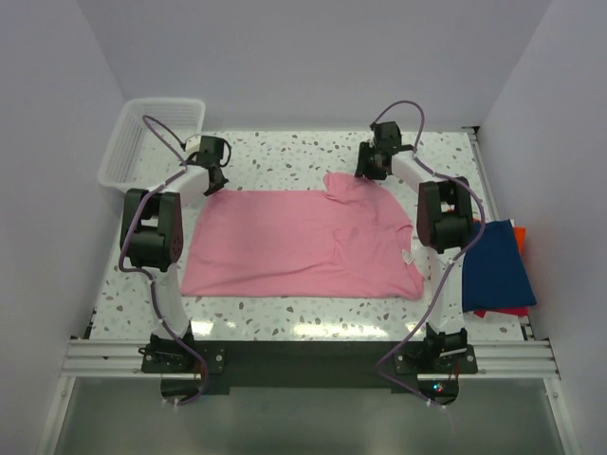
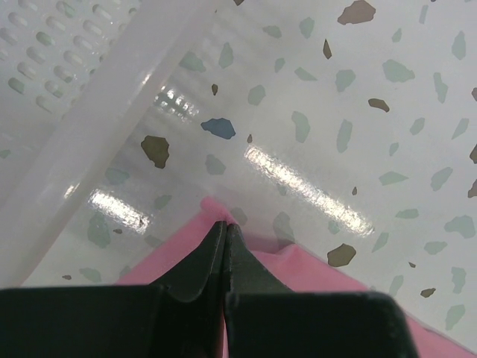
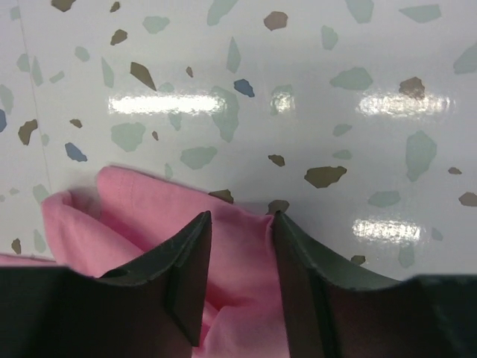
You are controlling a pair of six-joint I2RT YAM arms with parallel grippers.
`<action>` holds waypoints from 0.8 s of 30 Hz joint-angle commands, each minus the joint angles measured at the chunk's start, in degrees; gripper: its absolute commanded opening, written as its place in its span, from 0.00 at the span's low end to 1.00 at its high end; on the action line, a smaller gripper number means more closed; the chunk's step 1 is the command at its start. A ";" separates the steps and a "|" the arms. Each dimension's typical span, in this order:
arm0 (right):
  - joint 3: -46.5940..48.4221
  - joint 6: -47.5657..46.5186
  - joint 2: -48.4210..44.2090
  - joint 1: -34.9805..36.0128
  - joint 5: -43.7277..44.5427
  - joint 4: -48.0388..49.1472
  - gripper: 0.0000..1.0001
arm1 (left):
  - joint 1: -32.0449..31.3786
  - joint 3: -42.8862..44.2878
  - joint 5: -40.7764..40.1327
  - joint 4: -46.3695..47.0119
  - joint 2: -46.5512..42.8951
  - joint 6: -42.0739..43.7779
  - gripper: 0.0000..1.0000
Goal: Fold and stack the t-shirts
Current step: Fold the tshirt
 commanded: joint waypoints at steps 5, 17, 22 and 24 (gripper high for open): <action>-1.10 -2.01 -0.69 0.23 9.47 -5.16 0.26 | -0.20 0.60 0.28 2.81 -1.66 0.51 0.00; -5.23 -0.16 -5.78 -1.80 9.66 -0.16 0.42 | -0.20 0.95 0.37 2.63 -1.48 0.95 0.00; -3.84 -3.05 -5.71 -1.62 5.98 3.19 0.49 | -0.20 1.04 0.37 2.54 -1.40 0.95 0.00; -2.52 -4.54 -4.83 -1.36 5.62 2.84 0.49 | -0.20 1.13 0.54 2.46 -1.22 0.95 0.00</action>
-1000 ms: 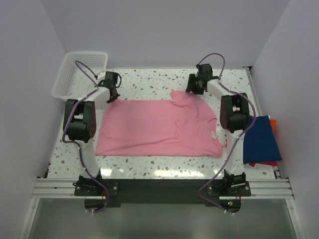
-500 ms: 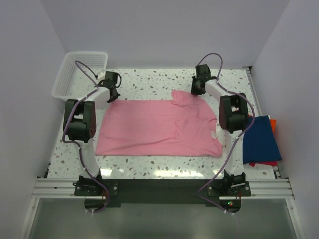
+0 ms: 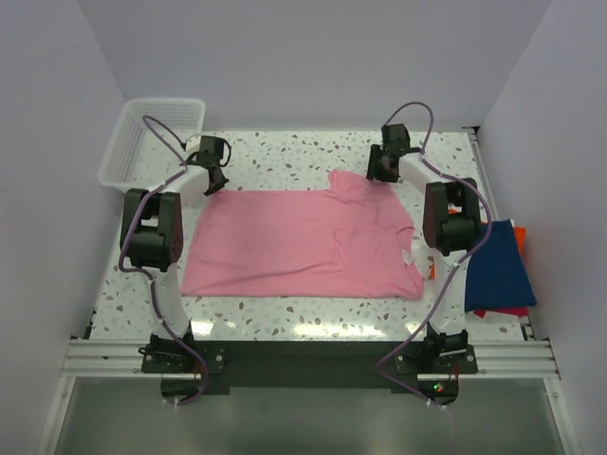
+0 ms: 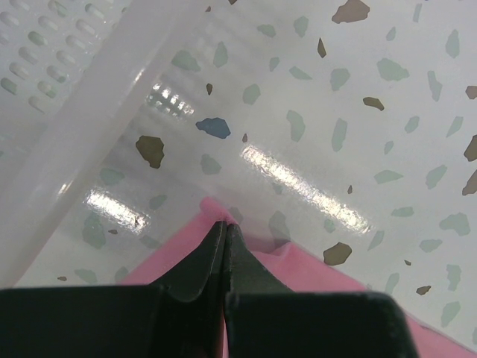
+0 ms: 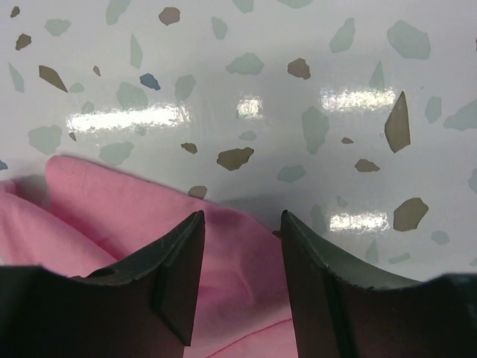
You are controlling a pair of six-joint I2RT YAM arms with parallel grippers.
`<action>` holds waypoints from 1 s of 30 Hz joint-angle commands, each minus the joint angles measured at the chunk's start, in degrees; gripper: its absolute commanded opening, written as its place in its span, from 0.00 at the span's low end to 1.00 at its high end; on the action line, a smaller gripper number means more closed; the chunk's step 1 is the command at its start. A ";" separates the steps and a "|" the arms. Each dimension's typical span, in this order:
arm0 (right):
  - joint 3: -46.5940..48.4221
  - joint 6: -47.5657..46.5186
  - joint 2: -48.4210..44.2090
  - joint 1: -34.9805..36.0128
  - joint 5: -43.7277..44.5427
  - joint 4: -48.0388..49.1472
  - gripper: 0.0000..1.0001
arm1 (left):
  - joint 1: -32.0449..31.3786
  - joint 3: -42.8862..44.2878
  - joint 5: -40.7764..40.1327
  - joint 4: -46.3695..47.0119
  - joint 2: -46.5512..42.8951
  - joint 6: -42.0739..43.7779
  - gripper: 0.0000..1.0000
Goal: Fold and stack the t-shirts
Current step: Fold the tshirt
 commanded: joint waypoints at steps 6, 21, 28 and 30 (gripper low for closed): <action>1.37 -4.95 -1.35 1.60 -3.57 5.79 0.49 | -0.20 1.30 0.24 2.26 -0.60 0.75 0.00; 6.73 -7.24 3.83 3.71 -4.19 1.14 0.44 | -0.20 1.92 0.59 2.26 -0.08 0.84 0.00; 9.29 -7.59 5.42 4.23 -4.10 -3.44 0.41 | -0.20 1.83 0.50 2.09 0.01 1.02 0.00; 9.20 -7.51 5.42 4.50 -4.19 -4.84 0.39 | -0.20 1.92 0.50 2.26 0.10 1.02 0.00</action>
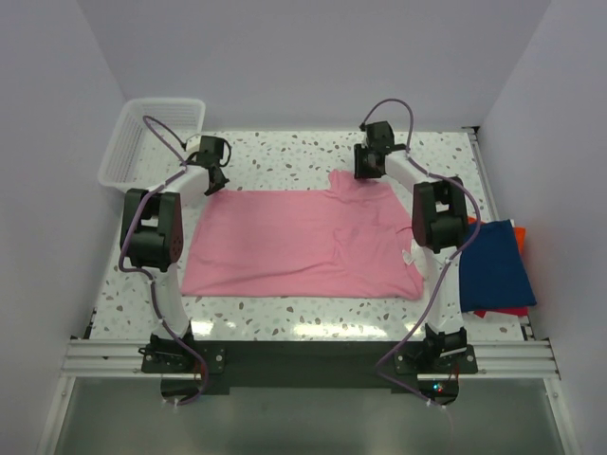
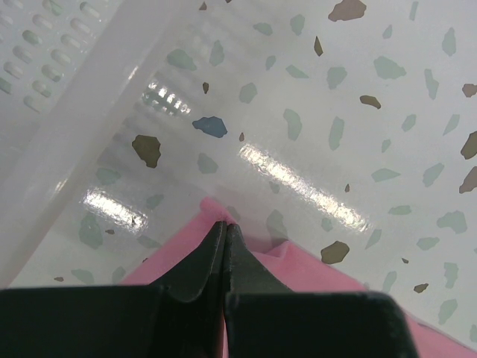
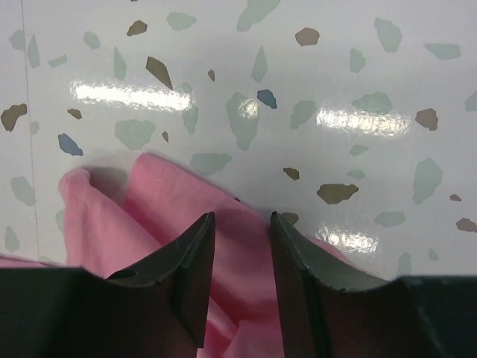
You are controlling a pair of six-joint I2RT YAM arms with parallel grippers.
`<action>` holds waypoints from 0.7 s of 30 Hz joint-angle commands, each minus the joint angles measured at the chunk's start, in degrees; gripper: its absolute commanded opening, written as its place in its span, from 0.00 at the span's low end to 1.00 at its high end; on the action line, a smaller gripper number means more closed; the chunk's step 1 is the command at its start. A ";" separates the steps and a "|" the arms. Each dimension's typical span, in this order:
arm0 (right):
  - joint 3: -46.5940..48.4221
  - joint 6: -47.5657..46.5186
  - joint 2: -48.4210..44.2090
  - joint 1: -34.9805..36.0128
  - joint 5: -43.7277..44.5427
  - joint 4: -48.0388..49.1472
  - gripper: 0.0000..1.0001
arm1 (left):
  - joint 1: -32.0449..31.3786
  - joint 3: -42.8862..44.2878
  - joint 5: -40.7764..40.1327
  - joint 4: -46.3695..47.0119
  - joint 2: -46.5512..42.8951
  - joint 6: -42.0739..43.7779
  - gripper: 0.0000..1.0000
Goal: Fold and stack the t-shirts
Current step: Fold the tshirt
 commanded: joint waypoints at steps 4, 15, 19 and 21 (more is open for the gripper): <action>1.48 -0.60 0.63 0.96 -0.08 -5.27 0.30 | -0.20 1.90 0.24 2.24 0.25 0.84 0.00; 2.97 0.46 -1.30 1.05 4.58 -1.50 0.02 | -0.20 1.72 0.51 2.24 -0.01 0.84 0.00; 3.15 0.20 -2.53 0.96 6.42 2.37 0.02 | -0.20 1.72 0.51 2.42 -0.01 0.84 0.00; 3.06 0.11 -3.49 0.96 6.95 4.04 0.02 | -0.20 1.63 0.51 2.42 -0.01 0.93 0.00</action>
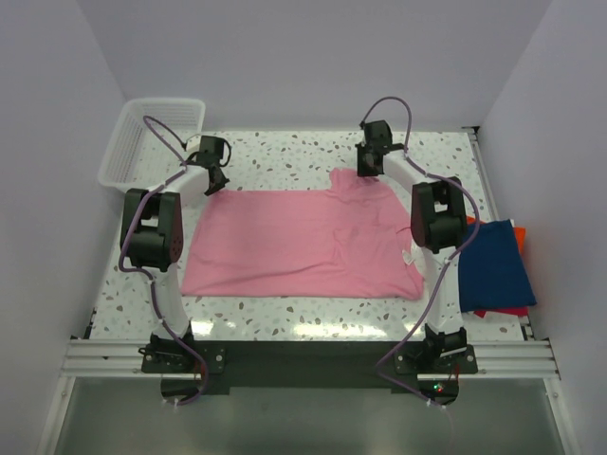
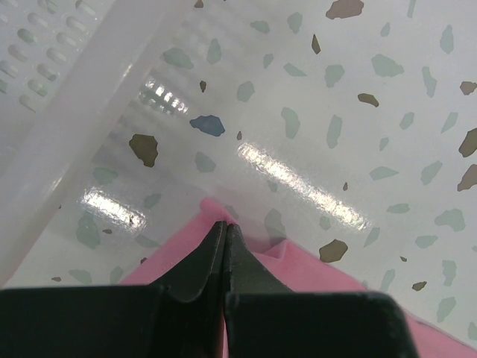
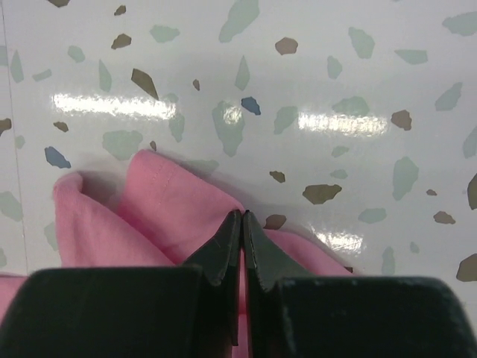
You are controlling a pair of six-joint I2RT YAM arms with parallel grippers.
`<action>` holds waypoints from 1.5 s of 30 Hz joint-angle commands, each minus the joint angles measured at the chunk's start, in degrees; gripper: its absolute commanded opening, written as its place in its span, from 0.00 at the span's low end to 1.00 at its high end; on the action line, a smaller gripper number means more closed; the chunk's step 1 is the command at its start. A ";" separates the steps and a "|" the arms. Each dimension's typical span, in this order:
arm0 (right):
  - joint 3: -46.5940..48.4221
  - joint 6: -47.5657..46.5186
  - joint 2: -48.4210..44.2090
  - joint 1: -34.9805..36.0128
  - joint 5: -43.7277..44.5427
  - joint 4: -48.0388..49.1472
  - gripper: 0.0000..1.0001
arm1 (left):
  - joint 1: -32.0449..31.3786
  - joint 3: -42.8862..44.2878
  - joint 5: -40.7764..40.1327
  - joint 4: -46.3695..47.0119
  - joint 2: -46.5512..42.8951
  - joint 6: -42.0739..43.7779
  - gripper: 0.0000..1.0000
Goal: Fold and stack the t-shirts
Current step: Fold the tshirt
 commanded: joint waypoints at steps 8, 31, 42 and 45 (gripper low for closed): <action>2.01 -1.84 -7.10 0.26 4.51 8.04 0.02 | -0.20 1.63 -0.17 2.42 -0.19 1.11 0.00; -15.65 -0.01 -24.41 0.17 8.12 13.14 0.01 | -0.03 1.63 0.62 1.80 -3.17 0.93 0.00; -24.88 5.62 -33.64 0.26 11.54 10.86 0.00 | 0.59 -0.48 0.79 2.06 -6.51 0.93 0.00; -28.48 7.11 -37.06 0.08 12.69 10.59 0.01 | 0.94 -1.09 0.71 1.63 -7.57 1.02 0.00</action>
